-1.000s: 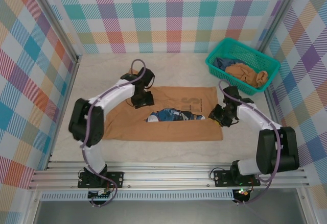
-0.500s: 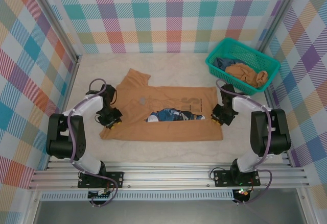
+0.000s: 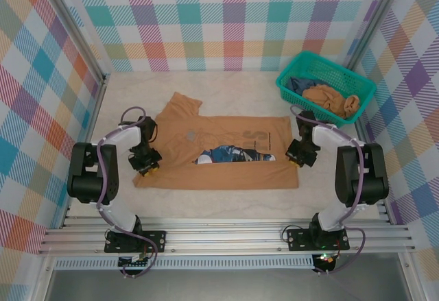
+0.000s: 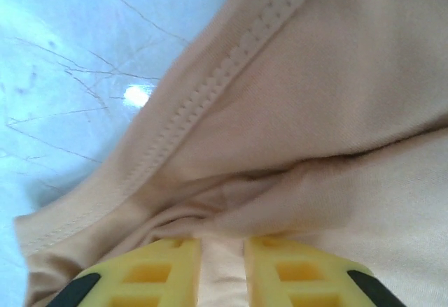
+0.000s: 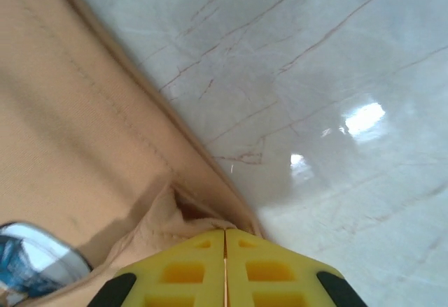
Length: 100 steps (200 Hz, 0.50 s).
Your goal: Fold and stack the t-shirts
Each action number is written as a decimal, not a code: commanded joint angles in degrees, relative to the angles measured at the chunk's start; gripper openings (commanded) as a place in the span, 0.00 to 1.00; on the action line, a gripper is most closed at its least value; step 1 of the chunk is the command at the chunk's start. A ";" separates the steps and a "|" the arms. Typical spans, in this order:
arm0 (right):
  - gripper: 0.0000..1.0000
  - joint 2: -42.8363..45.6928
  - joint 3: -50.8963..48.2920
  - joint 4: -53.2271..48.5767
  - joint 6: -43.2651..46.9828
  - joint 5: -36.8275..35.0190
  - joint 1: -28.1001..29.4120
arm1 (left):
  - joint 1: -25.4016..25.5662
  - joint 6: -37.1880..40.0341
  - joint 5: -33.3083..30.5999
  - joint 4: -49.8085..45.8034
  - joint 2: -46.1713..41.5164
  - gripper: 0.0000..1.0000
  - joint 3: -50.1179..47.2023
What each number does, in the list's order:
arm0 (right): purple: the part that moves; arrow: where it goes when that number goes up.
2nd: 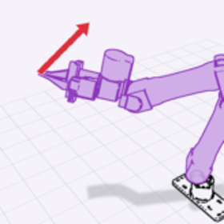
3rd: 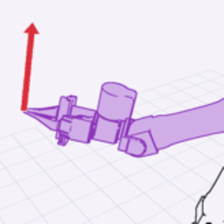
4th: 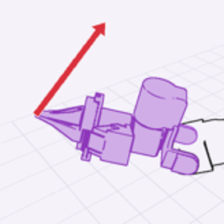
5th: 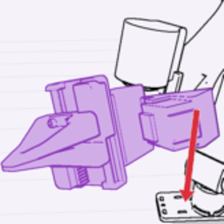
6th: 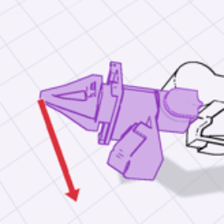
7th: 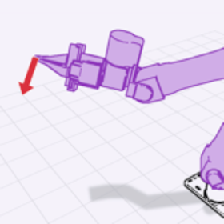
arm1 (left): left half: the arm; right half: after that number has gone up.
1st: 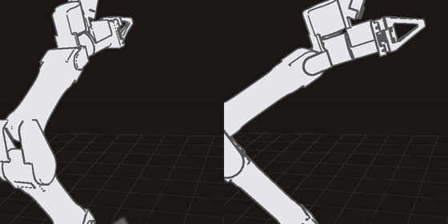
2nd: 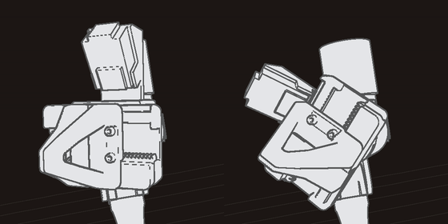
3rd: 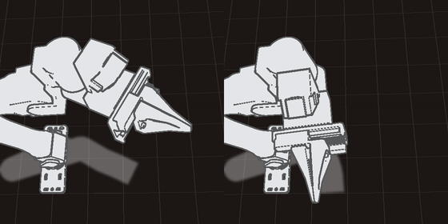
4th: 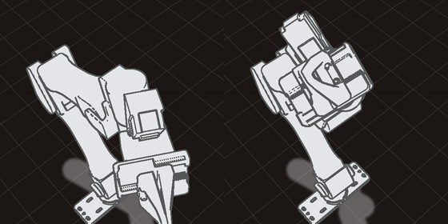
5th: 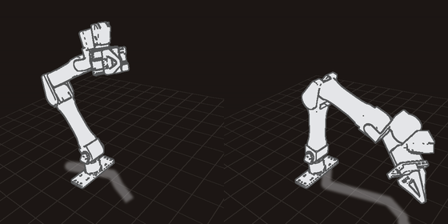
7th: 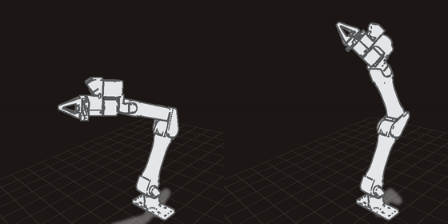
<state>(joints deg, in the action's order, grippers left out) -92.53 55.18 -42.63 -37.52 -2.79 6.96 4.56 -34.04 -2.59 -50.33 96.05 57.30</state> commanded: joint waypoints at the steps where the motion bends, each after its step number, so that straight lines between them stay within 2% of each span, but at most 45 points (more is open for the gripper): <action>1: 0.10 5.30 1.62 -3.34 2.36 -3.49 2.67 | 1.29 -2.26 -0.07 -2.89 -5.29 0.28 4.23; 27: 0.13 7.31 1.69 -2.81 0.49 -0.07 6.92 | 3.82 -5.36 4.66 -1.88 -3.67 0.26 8.09; 58: 0.17 7.24 -1.61 0.35 -4.66 5.66 8.24 | 6.02 -7.77 8.80 1.04 2.03 0.24 10.66; 100: 0.19 2.37 -3.50 0.99 -6.16 4.29 8.16 | 7.22 -7.03 6.54 1.17 8.41 0.22 10.99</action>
<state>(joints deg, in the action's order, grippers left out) -86.52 52.31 -41.65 -41.54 1.13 15.20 11.31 -40.36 4.47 -48.60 102.06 68.42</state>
